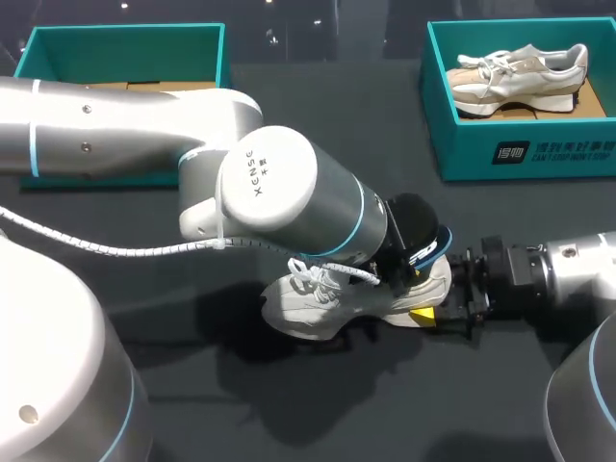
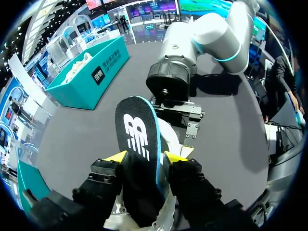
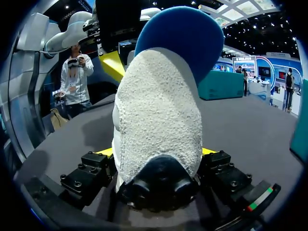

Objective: Take the shoe out of the shoebox, open the shoe tongue, remove and reinsert the insole, then place the shoe into the shoebox

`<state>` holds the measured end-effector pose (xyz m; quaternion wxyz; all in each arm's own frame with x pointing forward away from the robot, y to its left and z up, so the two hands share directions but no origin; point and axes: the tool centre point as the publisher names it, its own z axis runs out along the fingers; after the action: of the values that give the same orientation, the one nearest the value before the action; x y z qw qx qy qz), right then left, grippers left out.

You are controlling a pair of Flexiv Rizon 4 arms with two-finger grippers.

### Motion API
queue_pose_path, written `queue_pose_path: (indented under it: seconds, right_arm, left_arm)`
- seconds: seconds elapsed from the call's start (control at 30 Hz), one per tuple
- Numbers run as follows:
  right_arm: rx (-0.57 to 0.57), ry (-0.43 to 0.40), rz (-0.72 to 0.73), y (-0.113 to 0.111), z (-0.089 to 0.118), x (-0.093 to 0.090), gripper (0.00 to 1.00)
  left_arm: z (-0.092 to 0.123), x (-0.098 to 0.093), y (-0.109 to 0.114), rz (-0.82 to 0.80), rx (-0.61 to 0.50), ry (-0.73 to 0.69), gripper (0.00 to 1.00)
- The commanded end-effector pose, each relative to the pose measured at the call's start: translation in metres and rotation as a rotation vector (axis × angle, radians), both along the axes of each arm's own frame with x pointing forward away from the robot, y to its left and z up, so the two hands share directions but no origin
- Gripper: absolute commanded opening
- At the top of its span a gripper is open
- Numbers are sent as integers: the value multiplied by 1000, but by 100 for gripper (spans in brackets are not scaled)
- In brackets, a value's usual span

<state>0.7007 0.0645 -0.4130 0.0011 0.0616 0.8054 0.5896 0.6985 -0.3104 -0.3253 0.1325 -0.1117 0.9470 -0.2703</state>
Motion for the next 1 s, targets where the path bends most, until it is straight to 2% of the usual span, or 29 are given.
queue_pose_path:
  seconds: [0.03,0.53,0.6,0.7,0.8,1.0]
  right_arm:
    - [-6,3,0,1,0,-1,0]
    - [-6,3,0,1,0,-1,0]
    - [-6,3,0,1,0,-1,0]
    - [-6,3,0,1,0,-1,0]
    - [-6,3,0,1,0,-1,0]
    - [-6,3,0,1,0,-1,0]
  left_arm:
    - [-8,2,-7,13,-2,-5,46]
    - [-20,4,-2,12,7,-31,43]
    - [-22,6,-2,19,9,-35,38]
    - [-22,10,-2,30,11,-36,25]
    - [-21,12,1,38,7,-27,1]
    - [-15,14,5,36,-28,9,0]
